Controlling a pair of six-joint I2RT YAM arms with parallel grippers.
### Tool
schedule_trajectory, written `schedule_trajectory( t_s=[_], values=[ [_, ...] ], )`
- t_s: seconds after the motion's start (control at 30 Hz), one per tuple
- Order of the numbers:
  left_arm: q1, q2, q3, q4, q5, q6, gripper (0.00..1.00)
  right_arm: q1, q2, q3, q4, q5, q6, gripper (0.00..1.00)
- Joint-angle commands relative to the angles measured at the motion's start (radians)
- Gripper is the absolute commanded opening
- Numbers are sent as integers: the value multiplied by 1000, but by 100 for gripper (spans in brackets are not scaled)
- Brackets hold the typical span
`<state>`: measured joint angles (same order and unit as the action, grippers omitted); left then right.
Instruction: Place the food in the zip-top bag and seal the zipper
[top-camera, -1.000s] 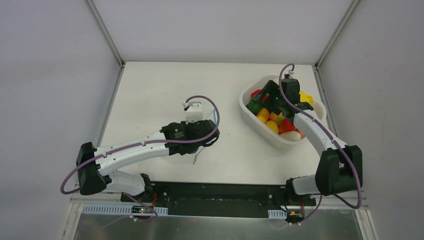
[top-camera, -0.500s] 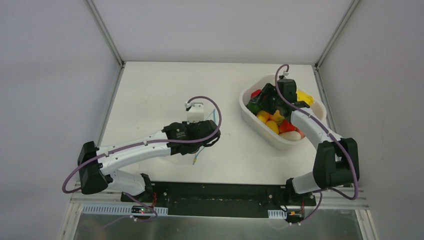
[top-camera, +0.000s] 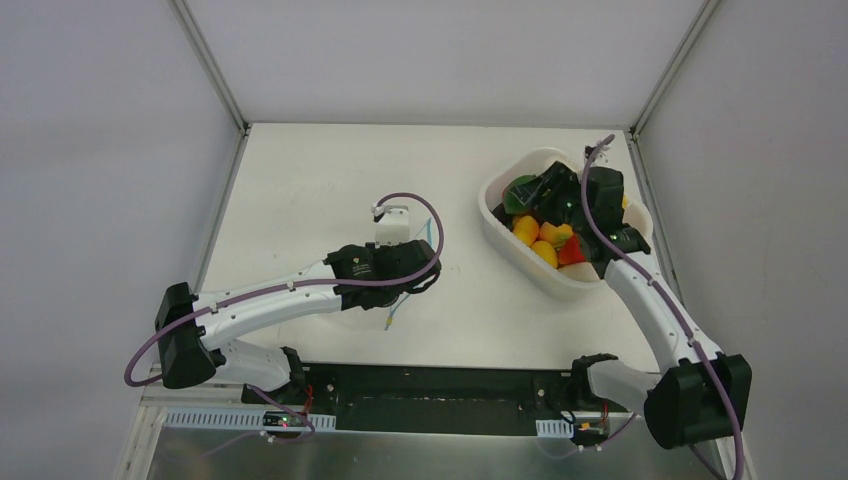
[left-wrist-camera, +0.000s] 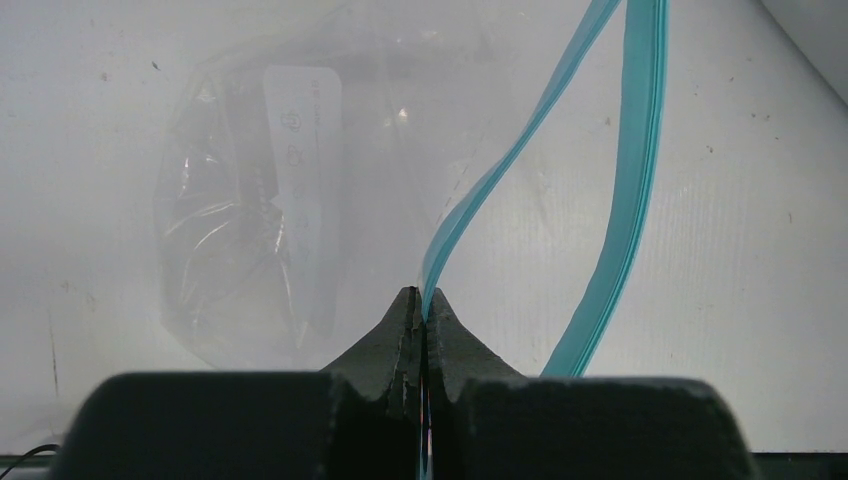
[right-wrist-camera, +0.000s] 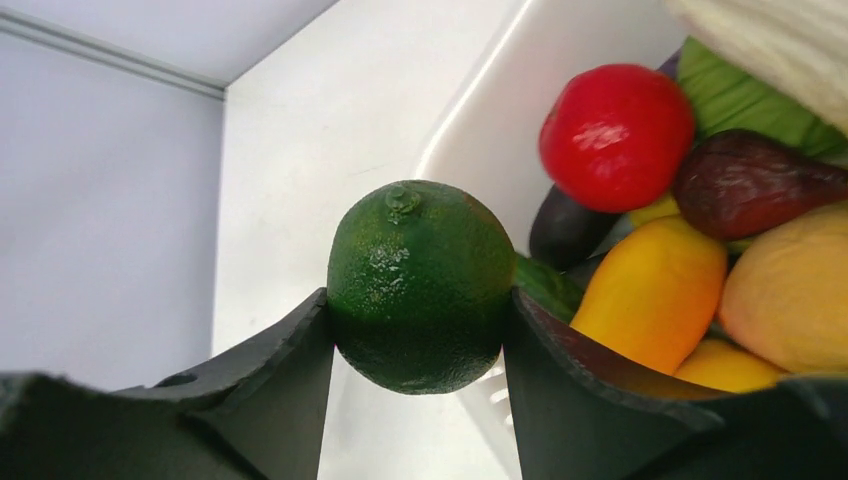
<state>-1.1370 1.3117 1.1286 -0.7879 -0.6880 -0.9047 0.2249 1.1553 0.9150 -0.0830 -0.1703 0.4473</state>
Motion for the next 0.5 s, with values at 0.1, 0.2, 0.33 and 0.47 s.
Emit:
schedule_trajectory(
  t_s=[0.1,0.2,0.33,0.47],
  values=[
    [5,-27,17,39,9,19,0,15,-152,-110,180,-232,185,36],
    [5,-28,18,55,17,26,0,67,-175,-133,237,-284,242,35],
    [5,-30,17,81,33,34,0,172,-187,-162,290,-255,279,35],
    [5,-35,13,103,51,36,0,272,-169,-185,317,-201,274,35]
  ],
)
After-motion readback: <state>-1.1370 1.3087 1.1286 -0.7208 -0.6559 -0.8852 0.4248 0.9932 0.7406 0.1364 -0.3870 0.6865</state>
